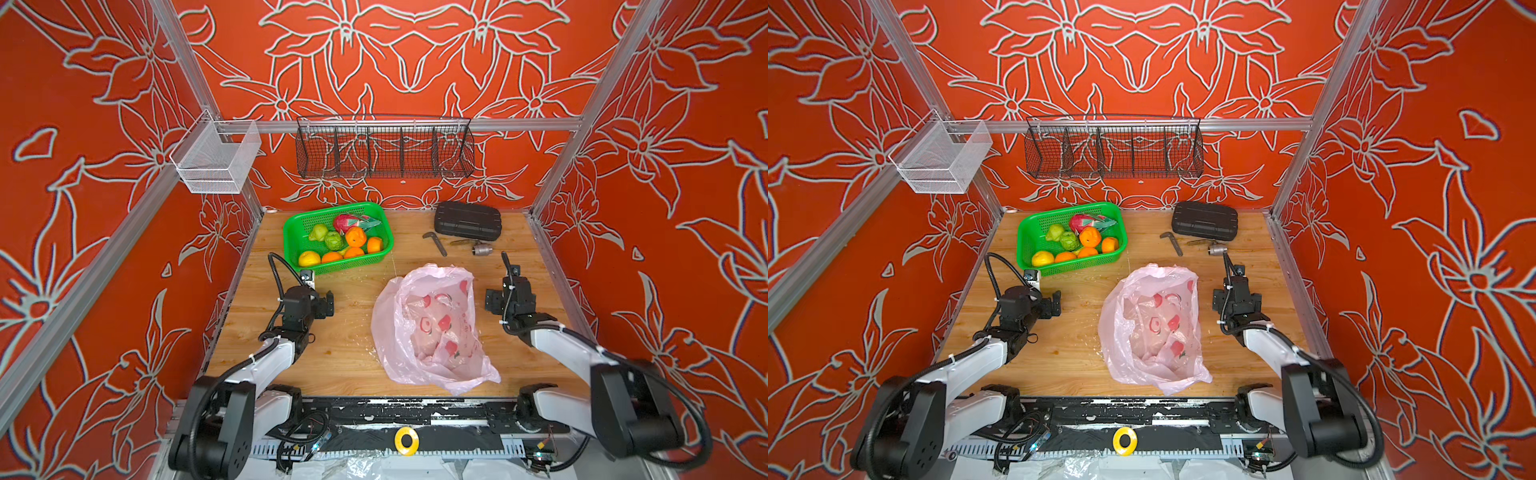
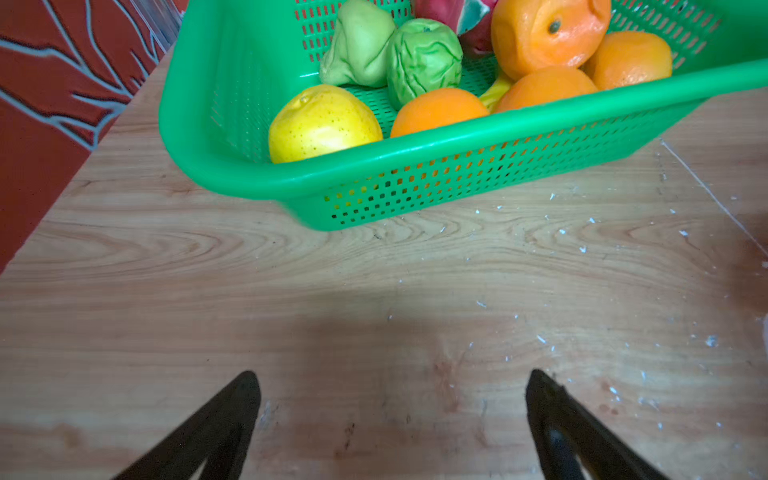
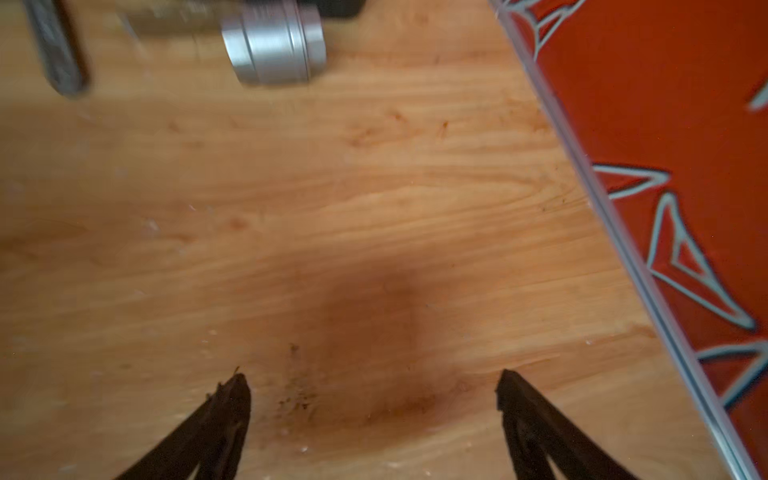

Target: Untie the knot of the plastic bag and take out the fruit

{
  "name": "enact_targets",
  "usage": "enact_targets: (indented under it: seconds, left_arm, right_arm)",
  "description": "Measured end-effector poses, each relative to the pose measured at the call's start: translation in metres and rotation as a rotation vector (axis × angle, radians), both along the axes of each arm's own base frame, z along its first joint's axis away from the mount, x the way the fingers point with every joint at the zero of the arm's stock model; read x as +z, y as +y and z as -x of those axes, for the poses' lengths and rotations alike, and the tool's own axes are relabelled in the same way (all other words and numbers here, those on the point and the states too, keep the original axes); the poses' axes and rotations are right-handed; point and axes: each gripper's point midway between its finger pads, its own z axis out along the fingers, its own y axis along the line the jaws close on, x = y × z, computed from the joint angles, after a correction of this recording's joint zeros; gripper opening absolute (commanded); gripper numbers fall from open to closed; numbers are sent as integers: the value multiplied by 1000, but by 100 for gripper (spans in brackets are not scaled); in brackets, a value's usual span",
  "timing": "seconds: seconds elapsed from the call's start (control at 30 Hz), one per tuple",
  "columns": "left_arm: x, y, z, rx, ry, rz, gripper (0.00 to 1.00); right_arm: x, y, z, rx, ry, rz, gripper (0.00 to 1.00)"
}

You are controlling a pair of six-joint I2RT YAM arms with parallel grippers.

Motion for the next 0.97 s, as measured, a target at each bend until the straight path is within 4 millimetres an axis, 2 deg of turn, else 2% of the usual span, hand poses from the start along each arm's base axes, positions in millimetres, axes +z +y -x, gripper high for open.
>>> enact_targets:
  seconds: [0.03, 0.1, 0.17, 0.2, 0.27, 0.47, 0.97]
  left_arm:
    - [-5, 1, -5, -1, 10, 4, 99]
    - [-18, 4, -11, -2, 50, 18, 99]
    - [-20, 5, -12, -3, 51, 29, 99]
    - [-19, 5, -13, -8, 46, 34, 98]
    - [-15, 7, -17, -2, 37, 40, 98]
    - [-6, 14, -24, 31, 12, 62, 97]
    - [-7, 15, -24, 34, 13, 67, 97]
  right_arm:
    - [-5, 1, -8, 19, -8, 9, 92]
    - [-3, 4, -22, 47, -90, 6, 95]
    - [4, 4, -22, 66, -224, -16, 98]
    - [2, 0, -17, 64, -241, -22, 97]
    - [-6, -4, -13, 66, -214, -30, 97]
    - [25, 4, -34, 107, -337, -37, 97]
    - [29, 5, -37, 117, -350, -36, 97]
